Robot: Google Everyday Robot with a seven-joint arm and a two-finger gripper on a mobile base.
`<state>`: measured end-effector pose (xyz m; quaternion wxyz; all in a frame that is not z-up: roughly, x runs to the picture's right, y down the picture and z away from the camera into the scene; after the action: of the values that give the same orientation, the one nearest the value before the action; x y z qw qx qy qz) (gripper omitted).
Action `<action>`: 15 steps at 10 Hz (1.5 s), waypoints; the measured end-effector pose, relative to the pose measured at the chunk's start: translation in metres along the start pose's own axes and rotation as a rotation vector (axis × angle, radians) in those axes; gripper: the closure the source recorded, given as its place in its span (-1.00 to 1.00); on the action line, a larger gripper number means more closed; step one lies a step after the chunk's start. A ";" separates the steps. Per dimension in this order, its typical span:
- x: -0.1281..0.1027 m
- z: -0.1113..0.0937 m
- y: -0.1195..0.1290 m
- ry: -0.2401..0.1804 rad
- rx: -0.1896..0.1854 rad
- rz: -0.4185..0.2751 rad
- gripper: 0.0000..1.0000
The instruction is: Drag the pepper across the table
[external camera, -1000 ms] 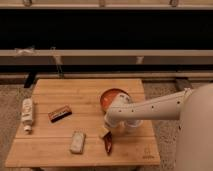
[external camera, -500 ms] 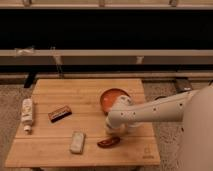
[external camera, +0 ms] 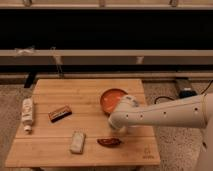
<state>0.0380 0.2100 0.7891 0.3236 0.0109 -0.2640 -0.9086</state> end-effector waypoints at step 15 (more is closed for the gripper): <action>-0.002 -0.011 -0.073 0.023 -0.063 -0.354 -0.60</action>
<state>-0.0009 0.2529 0.7440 0.1619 0.0572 -0.2259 -0.9589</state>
